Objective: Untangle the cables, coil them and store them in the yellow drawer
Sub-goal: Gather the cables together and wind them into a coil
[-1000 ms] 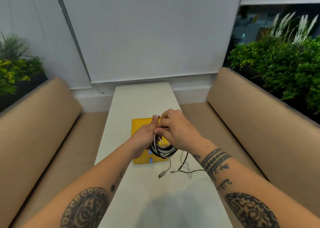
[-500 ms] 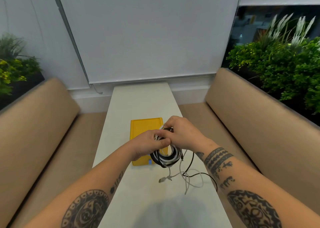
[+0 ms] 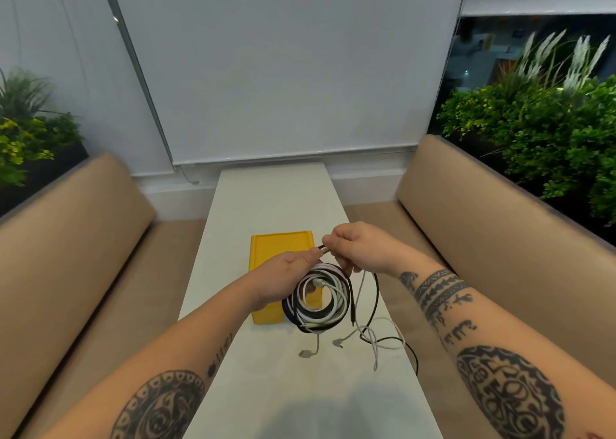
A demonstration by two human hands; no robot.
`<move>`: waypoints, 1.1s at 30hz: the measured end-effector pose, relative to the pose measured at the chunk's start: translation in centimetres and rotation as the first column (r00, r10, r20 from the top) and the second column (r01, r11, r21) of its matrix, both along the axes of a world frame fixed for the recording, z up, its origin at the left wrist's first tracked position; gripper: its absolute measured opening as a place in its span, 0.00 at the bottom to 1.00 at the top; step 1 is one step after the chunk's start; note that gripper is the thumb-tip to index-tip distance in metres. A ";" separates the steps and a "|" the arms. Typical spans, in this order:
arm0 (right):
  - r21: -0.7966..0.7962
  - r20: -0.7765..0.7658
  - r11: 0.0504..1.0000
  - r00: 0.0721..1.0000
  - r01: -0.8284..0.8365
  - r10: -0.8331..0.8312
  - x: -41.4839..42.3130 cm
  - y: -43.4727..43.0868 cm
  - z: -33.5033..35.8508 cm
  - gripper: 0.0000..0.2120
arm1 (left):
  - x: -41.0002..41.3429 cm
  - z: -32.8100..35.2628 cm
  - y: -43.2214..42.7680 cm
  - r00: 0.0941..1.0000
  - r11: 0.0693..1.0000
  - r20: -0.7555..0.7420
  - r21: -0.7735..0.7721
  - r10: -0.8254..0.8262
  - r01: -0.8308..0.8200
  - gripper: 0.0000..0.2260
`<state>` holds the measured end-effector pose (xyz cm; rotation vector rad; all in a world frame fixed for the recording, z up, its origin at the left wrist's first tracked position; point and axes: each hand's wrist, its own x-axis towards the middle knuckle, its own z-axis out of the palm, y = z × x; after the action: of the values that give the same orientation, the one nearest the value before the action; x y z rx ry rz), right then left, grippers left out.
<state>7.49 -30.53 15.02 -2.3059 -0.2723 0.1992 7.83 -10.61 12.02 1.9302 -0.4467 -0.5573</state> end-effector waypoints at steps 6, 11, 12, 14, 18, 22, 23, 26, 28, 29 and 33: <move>0.140 0.096 0.989 0.994 0.038 -0.052 0.5 -0.5 0.3 0.08 | -0.5 1.1 -0.4 0.998 0.983 -0.021 -0.170 0.063 -0.066 0.18; 0.312 0.120 0.947 0.985 0.078 -0.121 0.6 -0.9 -0.3 0.06 | -0.7 1.6 0.1 0.990 0.954 0.023 -0.273 0.137 -0.126 0.21; 0.364 0.094 0.926 0.985 0.100 -0.144 0.6 -0.9 -0.4 0.06 | -0.6 1.7 0.3 0.985 0.938 0.010 -0.307 0.171 -0.160 0.22; 0.441 0.034 0.884 0.981 0.155 -0.189 0.5 -0.8 -1.1 0.07 | -0.3 1.6 0.6 0.968 0.898 -0.019 -0.369 0.251 -0.240 0.21; 0.460 0.024 0.870 0.977 0.179 -0.213 -0.2 0.7 -2.8 0.14 | 0.1 1.7 0.6 0.916 0.799 -0.031 -0.478 0.400 -0.365 0.19; 0.470 0.014 0.859 0.972 0.201 -0.235 -0.9 1.6 -3.9 0.18 | 0.7 1.5 1.0 0.846 0.738 -0.025 -0.477 0.532 -0.478 0.19; 0.477 0.002 0.853 0.970 0.213 -0.244 -0.9 1.6 -4.3 0.18 | 0.9 1.4 1.2 0.832 0.726 -0.021 -0.478 0.554 -0.495 0.19; 0.452 0.010 0.860 0.963 0.235 -0.268 -1.5 1.9 -5.2 0.12 | 1.5 0.8 1.7 0.804 0.721 0.020 -0.458 0.594 -0.521 0.18; 0.439 0.041 0.867 0.959 0.235 -0.281 -2.0 2.6 -5.7 0.11 | 1.4 0.4 1.5 0.774 0.705 0.043 -0.445 0.632 -0.552 0.19; 0.446 0.043 0.862 0.957 0.239 -0.287 -2.2 3.0 -5.9 0.10 | 1.3 0.3 1.2 0.746 0.681 0.044 -0.446 0.665 -0.580 0.19; 0.460 0.004 0.853 0.960 0.248 -0.281 -3.0 5.1 -6.3 0.14 | 1.3 0.1 0.2 0.619 0.529 -0.027 -0.491 0.785 -0.692 0.18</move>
<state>4.54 -25.40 8.73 -1.8546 -0.0246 -0.0842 9.15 -10.37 12.09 1.5043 0.1655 0.3121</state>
